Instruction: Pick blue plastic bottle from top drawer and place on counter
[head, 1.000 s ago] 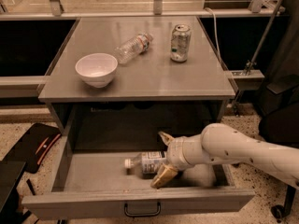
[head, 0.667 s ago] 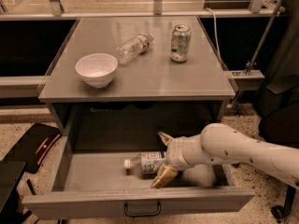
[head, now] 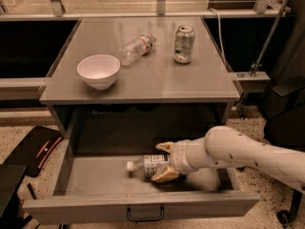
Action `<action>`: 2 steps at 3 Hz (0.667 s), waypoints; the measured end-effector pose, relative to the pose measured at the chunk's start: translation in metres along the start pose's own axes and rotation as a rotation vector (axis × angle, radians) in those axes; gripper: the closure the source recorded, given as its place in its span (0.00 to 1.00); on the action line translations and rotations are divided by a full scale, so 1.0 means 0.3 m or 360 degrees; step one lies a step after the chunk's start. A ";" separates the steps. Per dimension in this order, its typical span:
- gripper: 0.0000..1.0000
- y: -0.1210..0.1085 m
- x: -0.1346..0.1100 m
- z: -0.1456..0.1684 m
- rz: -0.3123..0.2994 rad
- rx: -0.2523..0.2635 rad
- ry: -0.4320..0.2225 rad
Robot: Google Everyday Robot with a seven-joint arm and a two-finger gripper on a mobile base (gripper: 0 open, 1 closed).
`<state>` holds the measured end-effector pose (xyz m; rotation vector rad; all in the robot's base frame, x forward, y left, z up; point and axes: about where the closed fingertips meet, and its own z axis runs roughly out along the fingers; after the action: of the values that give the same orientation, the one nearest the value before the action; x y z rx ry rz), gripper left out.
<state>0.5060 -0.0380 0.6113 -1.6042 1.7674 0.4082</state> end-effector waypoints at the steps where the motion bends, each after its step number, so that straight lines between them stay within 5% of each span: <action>1: 0.66 -0.010 -0.048 -0.061 -0.0030 0.0007 -0.0013; 2: 0.89 -0.032 -0.146 -0.266 -0.0076 0.0094 -0.0043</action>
Offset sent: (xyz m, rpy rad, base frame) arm -0.0313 -0.0741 0.1821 0.0225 -0.1740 -0.0697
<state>0.4917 -0.0595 0.6991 -1.5889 1.7022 0.3509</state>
